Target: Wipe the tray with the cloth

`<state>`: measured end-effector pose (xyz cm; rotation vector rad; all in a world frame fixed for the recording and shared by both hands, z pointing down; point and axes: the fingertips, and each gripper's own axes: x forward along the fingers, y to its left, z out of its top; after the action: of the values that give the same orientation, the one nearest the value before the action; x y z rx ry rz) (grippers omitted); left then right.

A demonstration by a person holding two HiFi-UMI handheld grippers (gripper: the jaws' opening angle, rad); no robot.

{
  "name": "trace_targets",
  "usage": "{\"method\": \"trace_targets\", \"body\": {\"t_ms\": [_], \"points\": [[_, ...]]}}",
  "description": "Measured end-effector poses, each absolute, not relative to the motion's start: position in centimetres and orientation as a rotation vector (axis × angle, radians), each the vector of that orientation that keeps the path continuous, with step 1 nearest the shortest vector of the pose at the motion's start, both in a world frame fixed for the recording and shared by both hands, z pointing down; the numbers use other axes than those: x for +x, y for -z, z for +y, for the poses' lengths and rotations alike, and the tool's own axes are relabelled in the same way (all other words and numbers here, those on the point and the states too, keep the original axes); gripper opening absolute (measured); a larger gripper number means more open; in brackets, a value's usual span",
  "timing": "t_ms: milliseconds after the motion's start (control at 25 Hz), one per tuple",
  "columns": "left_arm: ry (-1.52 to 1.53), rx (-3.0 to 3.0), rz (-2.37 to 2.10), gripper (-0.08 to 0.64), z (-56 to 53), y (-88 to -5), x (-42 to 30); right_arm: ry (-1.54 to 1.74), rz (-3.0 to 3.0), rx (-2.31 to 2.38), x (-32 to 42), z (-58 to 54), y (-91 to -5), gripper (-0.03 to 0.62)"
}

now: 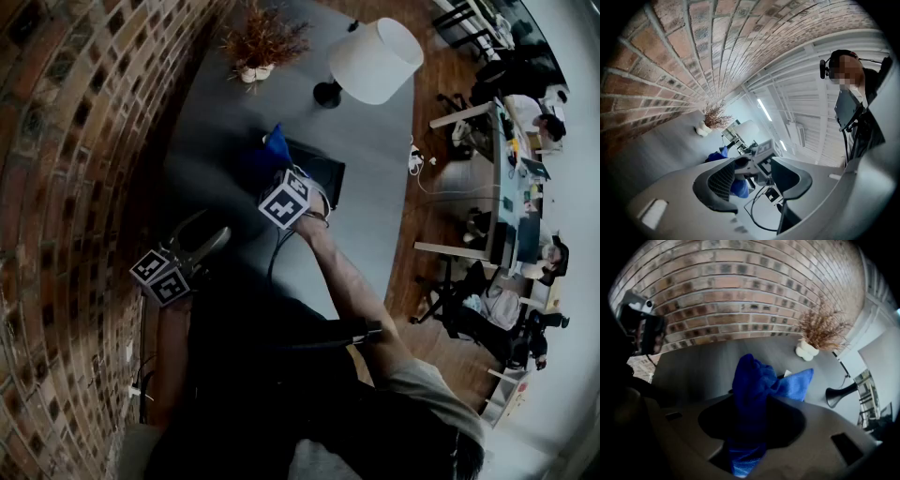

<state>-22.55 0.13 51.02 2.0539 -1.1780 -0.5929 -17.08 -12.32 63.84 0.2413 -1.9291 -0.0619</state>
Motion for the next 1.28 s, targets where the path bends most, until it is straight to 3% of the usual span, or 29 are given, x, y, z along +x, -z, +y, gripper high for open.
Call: {"method": "trace_targets", "body": {"t_ms": [160, 400, 560, 800, 1080, 1280], "points": [[0.598, 2.058, -1.183, 0.229, -0.5, -50.7, -21.9, 0.099, -1.870, 0.029, -15.0, -8.9, -63.2, 0.170], [0.582, 2.071, -1.179, 0.229, -0.5, -50.1, -21.0, 0.039, -2.027, 0.519, -13.8, -24.9, -59.9, 0.170], [0.563, 2.073, -1.177, 0.229, -0.1, -49.8, -20.3, 0.001, -1.977, 0.432, -13.8, -22.2, -64.0, 0.170], [0.535, 2.069, -1.162, 0.229, -0.4, -50.2, -19.7, 0.050, -1.858, 0.123, -10.9, -11.2, -63.2, 0.150], [0.512, 2.099, -1.109, 0.229, -1.1, -49.6, -17.8, -0.059, -2.025, 0.672, -7.2, -26.7, -59.5, 0.155], [0.499, 2.122, -1.084, 0.229, -1.3, -48.8, -16.5, -0.060, -1.966, 0.469, -8.4, -21.3, -64.1, 0.155]]}}
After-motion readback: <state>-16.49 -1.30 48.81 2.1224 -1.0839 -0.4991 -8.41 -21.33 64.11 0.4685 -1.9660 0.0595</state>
